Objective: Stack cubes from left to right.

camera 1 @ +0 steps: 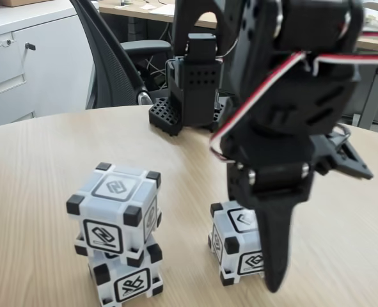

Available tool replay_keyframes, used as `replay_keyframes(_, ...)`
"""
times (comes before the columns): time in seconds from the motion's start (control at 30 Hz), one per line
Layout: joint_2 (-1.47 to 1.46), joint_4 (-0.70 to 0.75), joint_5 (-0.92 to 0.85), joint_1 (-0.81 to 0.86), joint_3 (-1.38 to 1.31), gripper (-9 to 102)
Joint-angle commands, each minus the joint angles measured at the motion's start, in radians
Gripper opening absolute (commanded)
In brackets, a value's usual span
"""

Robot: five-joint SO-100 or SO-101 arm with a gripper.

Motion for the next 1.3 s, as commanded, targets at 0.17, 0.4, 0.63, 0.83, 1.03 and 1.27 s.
replay_keyframes(0.17, 0.005, -0.005, 0.025, -0.02, -0.041, 41)
replay_keyframes(0.4, 0.005, -0.006, 0.038, -0.02, -0.037, 39)
replay_keyframes(0.63, 0.005, -0.006, 0.054, -0.02, -0.031, 36)
replay_keyframes(0.83, 0.003, -0.006, 0.069, -0.02, -0.025, 33)
replay_keyframes(1.03, -0.035, -0.006, 0.071, -0.005, -0.035, 31)
replay_keyframes(1.27, -0.091, -0.005, 0.048, -0.002, -0.038, 29)
